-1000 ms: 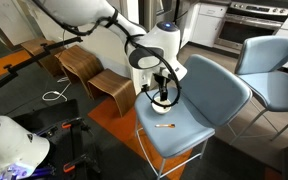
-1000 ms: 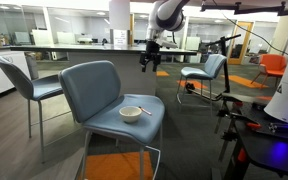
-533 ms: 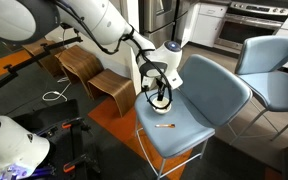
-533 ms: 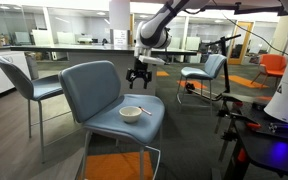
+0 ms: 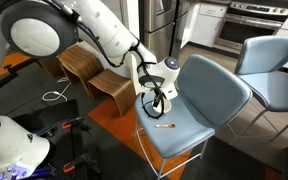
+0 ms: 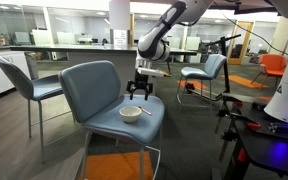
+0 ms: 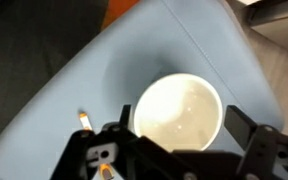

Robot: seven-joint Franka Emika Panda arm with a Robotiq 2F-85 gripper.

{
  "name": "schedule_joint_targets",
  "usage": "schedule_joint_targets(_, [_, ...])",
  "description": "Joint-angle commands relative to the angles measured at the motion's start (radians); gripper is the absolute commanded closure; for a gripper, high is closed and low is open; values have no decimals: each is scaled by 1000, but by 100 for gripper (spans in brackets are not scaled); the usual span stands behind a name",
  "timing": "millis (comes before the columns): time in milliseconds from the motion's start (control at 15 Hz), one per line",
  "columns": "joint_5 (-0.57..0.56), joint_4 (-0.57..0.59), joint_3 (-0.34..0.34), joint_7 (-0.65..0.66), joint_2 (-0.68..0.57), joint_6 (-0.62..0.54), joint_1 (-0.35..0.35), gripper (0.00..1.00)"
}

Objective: Move the bowl to the right

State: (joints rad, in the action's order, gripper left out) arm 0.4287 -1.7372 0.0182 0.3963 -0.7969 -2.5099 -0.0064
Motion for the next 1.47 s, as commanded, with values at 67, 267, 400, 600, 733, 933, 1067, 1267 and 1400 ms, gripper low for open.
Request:
schedule_joint_targets(67, [64, 9, 35, -32, -32, -41, -34, 0])
schedule_joint_targets(267, [96, 25, 60, -69, -73, -63, -73, 0])
schedule_joint_targets(400, [107, 35, 67, -89, -100, -61, -92, 0])
schedule_joint_targets(600, [106, 65, 75, -98, -146, -40, -112, 0])
schedule_joint_targets(733, [96, 94, 78, -104, -177, -25, -116, 0])
schedule_joint_targets(933, [90, 136, 82, -100, -215, -14, -116, 12])
schedule_joint_targets(1067, [87, 156, 82, -99, -230, -11, -115, 29])
schedule_joint_targets(1267, [81, 169, 78, -96, -242, -10, -112, 52])
schedule_joint_targets(1400, [79, 167, 76, -95, -241, -14, -109, 68])
